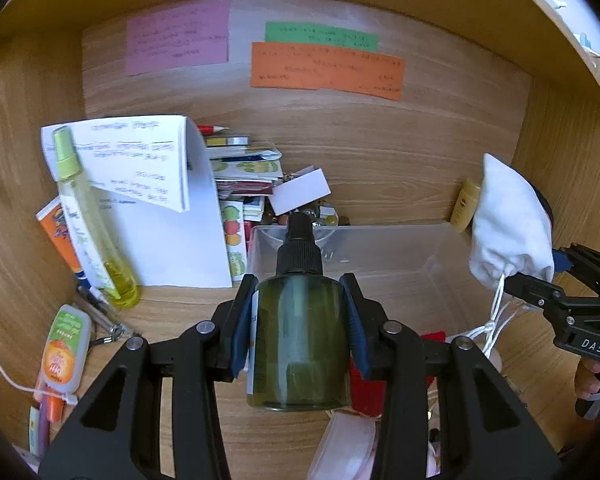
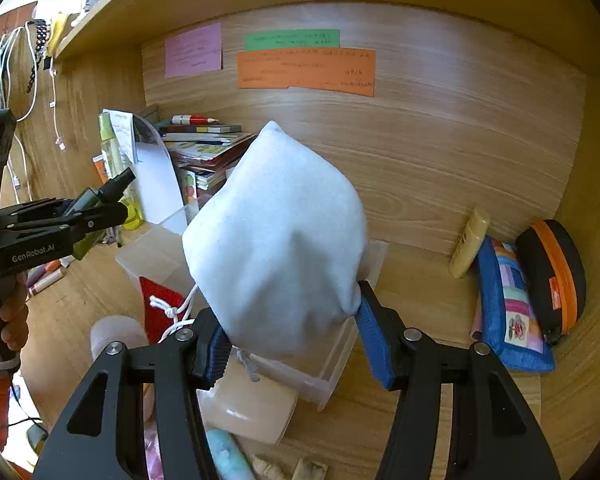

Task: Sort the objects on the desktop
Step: 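Carry the green bottle and white cloth bag over the clear plastic box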

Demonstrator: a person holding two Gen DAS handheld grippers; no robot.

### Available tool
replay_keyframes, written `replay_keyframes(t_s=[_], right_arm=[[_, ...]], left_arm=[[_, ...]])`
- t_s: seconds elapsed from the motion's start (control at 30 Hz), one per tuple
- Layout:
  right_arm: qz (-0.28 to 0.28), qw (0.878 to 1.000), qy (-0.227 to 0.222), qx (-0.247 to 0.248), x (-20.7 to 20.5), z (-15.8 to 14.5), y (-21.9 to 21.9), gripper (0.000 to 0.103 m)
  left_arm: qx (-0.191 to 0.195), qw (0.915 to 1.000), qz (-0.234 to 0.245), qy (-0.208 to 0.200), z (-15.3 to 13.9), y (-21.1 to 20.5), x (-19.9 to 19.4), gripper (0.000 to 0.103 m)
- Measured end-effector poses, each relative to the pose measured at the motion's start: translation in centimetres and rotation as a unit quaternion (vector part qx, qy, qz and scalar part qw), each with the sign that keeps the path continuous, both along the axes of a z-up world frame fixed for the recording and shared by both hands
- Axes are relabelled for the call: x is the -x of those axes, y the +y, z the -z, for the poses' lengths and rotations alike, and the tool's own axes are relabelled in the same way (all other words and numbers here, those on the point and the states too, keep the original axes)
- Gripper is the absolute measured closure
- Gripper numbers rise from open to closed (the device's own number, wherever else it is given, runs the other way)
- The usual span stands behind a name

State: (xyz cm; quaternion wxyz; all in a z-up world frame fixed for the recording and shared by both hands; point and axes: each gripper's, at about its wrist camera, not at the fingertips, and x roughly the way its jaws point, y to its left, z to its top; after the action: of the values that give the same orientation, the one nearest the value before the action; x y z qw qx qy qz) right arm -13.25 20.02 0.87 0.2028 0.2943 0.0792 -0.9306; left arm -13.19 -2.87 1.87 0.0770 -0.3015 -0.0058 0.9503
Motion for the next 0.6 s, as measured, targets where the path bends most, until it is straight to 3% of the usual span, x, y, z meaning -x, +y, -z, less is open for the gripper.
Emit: replay_keyframes(t_s=[0.6], right_arm=[[-0.007,0.998,-0.057,-0.017,4.9,3.1,-1.4,0.051]], left_arm=[[0.004,0.9981,0.033,-0.052,2.7,2.2,5.6,0.062]])
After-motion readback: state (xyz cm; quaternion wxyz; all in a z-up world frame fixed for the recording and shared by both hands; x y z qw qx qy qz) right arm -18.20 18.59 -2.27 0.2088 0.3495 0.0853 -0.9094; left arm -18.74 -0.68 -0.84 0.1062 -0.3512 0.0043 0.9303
